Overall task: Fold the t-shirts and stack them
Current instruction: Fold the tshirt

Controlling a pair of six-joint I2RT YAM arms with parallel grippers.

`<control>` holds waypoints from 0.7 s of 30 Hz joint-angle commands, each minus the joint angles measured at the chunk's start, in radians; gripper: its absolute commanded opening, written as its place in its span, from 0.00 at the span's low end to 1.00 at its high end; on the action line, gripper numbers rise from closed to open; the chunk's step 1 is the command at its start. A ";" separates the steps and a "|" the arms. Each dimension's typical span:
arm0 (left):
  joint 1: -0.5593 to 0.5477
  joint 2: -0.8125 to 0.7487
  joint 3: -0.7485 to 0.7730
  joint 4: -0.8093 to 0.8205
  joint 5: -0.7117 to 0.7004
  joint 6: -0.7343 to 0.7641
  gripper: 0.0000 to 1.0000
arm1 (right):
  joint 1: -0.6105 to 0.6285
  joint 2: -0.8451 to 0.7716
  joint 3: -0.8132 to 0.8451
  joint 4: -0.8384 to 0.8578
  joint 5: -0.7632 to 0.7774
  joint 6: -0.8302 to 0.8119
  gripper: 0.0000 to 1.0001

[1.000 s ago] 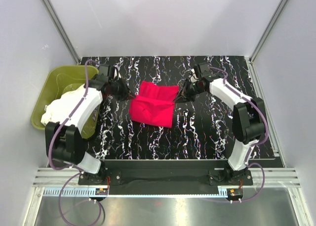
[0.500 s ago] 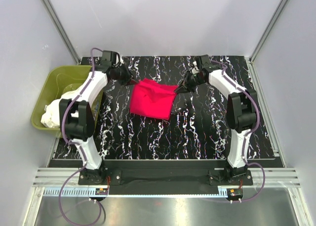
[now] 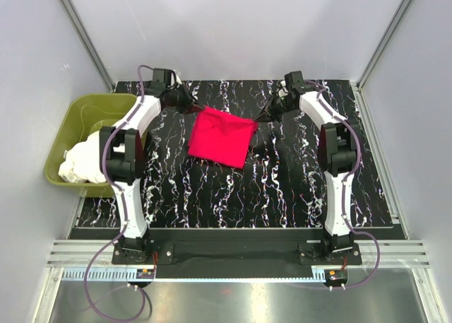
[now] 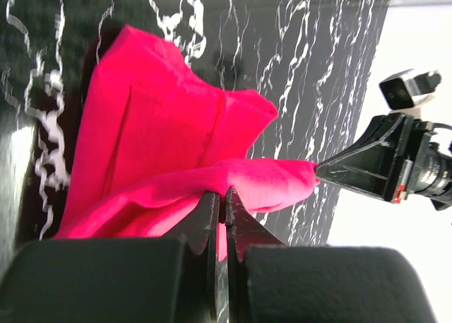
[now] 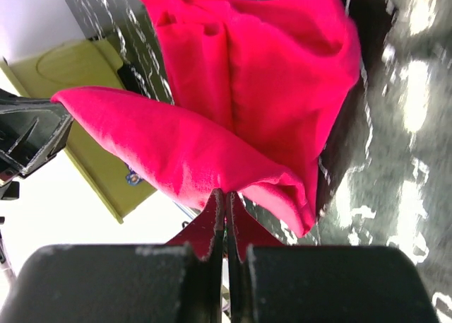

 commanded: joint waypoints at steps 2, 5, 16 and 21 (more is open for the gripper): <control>0.010 0.062 0.098 0.091 0.051 -0.030 0.00 | -0.016 0.056 0.095 -0.003 -0.049 0.008 0.00; 0.012 0.089 0.132 0.124 0.058 -0.034 0.04 | -0.018 0.093 0.138 -0.004 -0.051 0.013 0.00; -0.001 0.303 0.446 -0.046 -0.166 0.159 0.49 | -0.058 0.177 0.175 0.138 0.026 0.086 0.01; -0.020 0.264 0.595 -0.186 -0.272 0.258 0.63 | -0.082 0.231 0.258 0.081 0.110 0.071 0.18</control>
